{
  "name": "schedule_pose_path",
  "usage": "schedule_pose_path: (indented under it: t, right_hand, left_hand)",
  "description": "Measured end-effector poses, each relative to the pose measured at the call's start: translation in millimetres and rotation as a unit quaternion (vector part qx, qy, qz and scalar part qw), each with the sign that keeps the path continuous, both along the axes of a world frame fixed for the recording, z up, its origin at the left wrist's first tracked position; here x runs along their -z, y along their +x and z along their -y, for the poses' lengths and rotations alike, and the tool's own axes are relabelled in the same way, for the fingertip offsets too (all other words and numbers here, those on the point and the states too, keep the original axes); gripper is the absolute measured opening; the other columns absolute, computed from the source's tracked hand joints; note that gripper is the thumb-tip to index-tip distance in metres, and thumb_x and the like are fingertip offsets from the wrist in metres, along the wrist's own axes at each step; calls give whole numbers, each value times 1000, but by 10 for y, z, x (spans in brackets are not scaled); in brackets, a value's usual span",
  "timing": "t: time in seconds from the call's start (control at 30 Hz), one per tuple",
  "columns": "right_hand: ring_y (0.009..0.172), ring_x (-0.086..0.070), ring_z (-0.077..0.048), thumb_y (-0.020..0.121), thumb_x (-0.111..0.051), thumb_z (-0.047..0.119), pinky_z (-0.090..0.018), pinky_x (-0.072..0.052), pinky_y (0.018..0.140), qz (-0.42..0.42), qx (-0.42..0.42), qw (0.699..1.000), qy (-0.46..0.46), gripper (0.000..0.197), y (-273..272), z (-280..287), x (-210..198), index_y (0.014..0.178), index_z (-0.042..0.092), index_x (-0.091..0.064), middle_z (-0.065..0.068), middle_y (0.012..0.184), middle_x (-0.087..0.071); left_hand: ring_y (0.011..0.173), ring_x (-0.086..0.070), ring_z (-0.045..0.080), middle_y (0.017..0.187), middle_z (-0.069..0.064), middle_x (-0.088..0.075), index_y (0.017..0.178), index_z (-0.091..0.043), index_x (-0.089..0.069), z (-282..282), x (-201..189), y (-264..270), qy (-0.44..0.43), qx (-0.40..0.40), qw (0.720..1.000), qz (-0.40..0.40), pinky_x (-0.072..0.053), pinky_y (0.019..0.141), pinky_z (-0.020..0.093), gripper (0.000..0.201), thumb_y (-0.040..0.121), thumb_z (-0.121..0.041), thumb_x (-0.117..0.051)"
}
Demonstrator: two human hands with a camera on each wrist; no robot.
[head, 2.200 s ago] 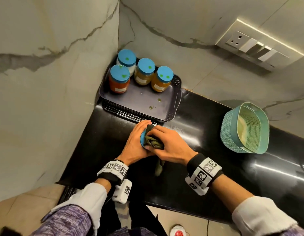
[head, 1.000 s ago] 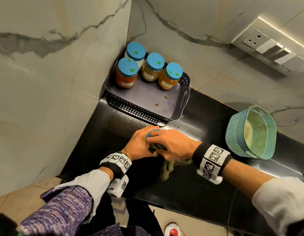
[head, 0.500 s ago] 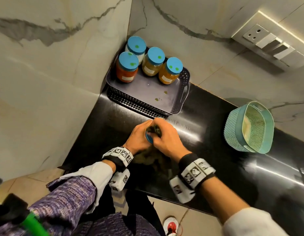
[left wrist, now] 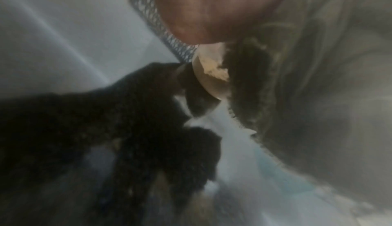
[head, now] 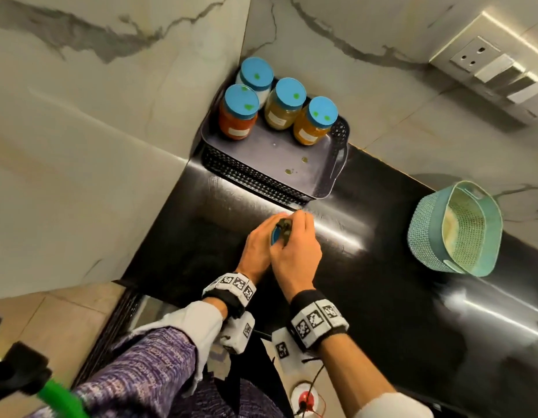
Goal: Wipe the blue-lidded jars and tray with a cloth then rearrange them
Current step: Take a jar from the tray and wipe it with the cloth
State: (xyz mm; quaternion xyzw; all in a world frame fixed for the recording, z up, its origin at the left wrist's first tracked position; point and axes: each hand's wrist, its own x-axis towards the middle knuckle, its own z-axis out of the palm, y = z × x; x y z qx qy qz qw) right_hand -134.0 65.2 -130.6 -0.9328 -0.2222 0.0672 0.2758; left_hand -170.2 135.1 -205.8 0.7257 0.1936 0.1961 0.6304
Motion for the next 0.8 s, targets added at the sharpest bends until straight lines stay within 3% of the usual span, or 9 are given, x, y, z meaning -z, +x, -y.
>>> schedule_pose_path:
  t: [0.1,0.13,0.2,0.27,0.37,0.43,0.57,0.67,0.8]
  right_hand:
    - [86,-56,-18,78,-63,7,-35,-47,71,-48,-127,989,58,25,216,141,-100,101,17,-56,2,100,-55]
    - [90,-56,-19,77,-60,7,-37,-49,76,-72,-198,976,48,28,327,210,-163,102,17,-57,4,101,-55]
    - [102,-59,-21,73,-63,3,-38,-52,85,-104,-347,932,-15,37,521,318,-327,107,18,-60,5,111,-57]
    - [105,-60,-21,70,-70,4,-37,-52,85,-111,-459,877,-90,42,643,352,-459,108,18,-64,3,118,-60]
    - [109,-61,-23,69,-77,7,-41,-53,88,-101,-528,833,-133,40,705,282,-494,107,17,-69,1,119,-66]
    - [115,-62,-23,72,-77,14,-40,-53,95,-106,-517,840,-121,40,734,249,-450,111,20,-70,1,124,-66]
    - [89,-60,-20,71,-67,17,-45,-52,77,-119,-366,923,-20,27,599,332,-308,97,16,-67,3,97,-65]
    - [81,-58,-17,72,-69,10,-41,-52,69,-49,-169,984,41,25,302,360,-139,95,18,-63,7,92,-61]
    - [84,-61,-15,75,-69,4,-30,-50,73,-51,-35,997,50,29,171,340,-105,98,21,-67,7,95,-67]
  left_hand:
    - [135,-50,-12,143,-19,-55,141,-29,-57,140,-130,-123,-5,-57,998,34,-43,117,24,57,90,-7,-70]
    - [141,-47,-9,148,-19,-51,144,-28,-53,157,-119,-168,-13,-45,998,40,-38,119,20,67,85,-5,-73]
    - [150,-43,5,159,-9,-47,153,-20,-45,80,-84,-240,-24,34,999,29,-35,123,27,92,72,-10,-89]
    - [152,-41,14,162,0,-44,158,-14,-40,-91,-62,-233,-2,123,992,1,-35,125,36,116,61,-31,-102]
    - [150,-45,15,159,2,-49,156,-13,-45,-261,-67,-112,44,229,972,-1,-39,124,44,112,62,-41,-100]
    - [136,-59,12,146,0,-62,146,-14,-57,-252,-69,-92,22,222,975,-20,-50,113,45,96,61,-36,-96]
    - [101,-75,14,108,-4,-75,111,-17,-69,-151,6,-134,-33,155,987,-35,-62,85,48,60,56,-28,-92]
    - [113,-72,13,121,-1,-74,127,-17,-66,-99,-32,-97,-28,141,989,-21,-59,97,47,57,72,-14,-81]
    - [134,-61,15,141,-4,-66,143,-28,-60,-82,-69,-96,12,141,990,-21,-46,118,48,68,79,-11,-75]
